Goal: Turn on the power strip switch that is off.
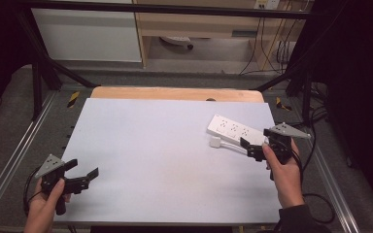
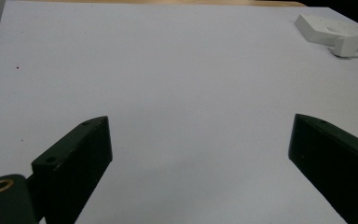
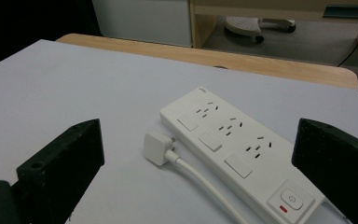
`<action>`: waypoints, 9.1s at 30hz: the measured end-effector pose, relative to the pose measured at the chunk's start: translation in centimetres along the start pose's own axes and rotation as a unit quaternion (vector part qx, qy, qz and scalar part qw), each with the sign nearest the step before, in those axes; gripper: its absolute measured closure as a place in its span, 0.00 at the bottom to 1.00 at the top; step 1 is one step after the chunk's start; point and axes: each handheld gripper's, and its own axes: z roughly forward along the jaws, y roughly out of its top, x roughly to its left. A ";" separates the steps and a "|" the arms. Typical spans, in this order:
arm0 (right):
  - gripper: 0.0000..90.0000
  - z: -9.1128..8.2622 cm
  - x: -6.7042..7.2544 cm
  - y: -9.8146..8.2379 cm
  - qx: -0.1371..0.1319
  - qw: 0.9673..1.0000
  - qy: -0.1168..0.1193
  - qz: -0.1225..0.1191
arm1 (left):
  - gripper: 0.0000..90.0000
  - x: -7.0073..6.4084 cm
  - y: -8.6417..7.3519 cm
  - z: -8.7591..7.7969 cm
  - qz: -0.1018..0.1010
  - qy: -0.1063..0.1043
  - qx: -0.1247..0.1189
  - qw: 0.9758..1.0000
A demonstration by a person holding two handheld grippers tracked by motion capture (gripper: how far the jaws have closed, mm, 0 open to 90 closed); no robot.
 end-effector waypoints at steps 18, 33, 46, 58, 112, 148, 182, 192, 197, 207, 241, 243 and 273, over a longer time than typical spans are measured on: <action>0.03 0.3 -1.1 1.8 -0.009 1.000 0.000 0.012 | 0.07 0.0 0.0 -0.1 -0.001 0.004 -0.001 1.000; 0.03 1.5 -1.6 3.5 0.002 1.000 0.006 0.001 | 0.07 0.0 0.0 -0.1 0.002 0.005 -0.001 1.000; 0.04 3.9 -2.7 3.8 0.024 0.999 -0.006 0.025 | 0.07 0.0 0.0 0.0 0.001 0.002 0.001 1.000; 0.05 5.6 -3.2 3.7 0.026 0.999 -0.020 0.033 | 0.07 -0.1 0.0 0.1 0.003 0.001 0.004 1.000; 0.40 10.3 -3.0 2.1 0.089 0.995 -0.034 0.014 | 0.07 -0.4 0.0 0.3 0.012 -0.008 0.012 1.000; 0.93 12.7 -2.2 -0.6 0.065 0.997 -0.037 -0.005 | 0.07 -0.4 -0.1 0.4 0.013 -0.010 0.018 1.000; 1.00 11.4 -3.0 -4.1 0.029 0.998 -0.060 0.008 | 0.07 -0.4 -0.1 0.5 0.016 -0.011 0.020 1.000; 1.00 11.5 -2.9 -4.3 0.031 0.998 -0.058 0.002 | 0.07 -0.4 -0.1 0.5 0.016 -0.012 0.020 1.000; 1.00 11.6 -2.9 -4.7 0.036 0.998 -0.057 0.003 | 0.07 -0.4 -0.1 0.5 0.017 -0.012 0.022 1.000; 1.00 11.7 -2.7 -5.1 0.037 0.998 -0.052 0.005 | 0.07 -0.5 -0.2 0.5 0.018 -0.010 0.024 1.000; 1.00 12.3 -1.9 -5.2 0.034 0.998 -0.046 -0.002 | 0.07 -0.5 -0.2 0.6 0.017 -0.008 0.026 0.999; 1.00 12.3 -1.9 -5.2 0.033 0.998 -0.046 -0.004 | 0.07 -0.5 -0.2 0.6 0.016 -0.008 0.026 0.999; 1.00 11.9 -2.6 -4.9 0.024 0.998 -0.052 0.017 | 0.07 -0.5 -0.2 0.7 0.014 -0.009 0.030 0.999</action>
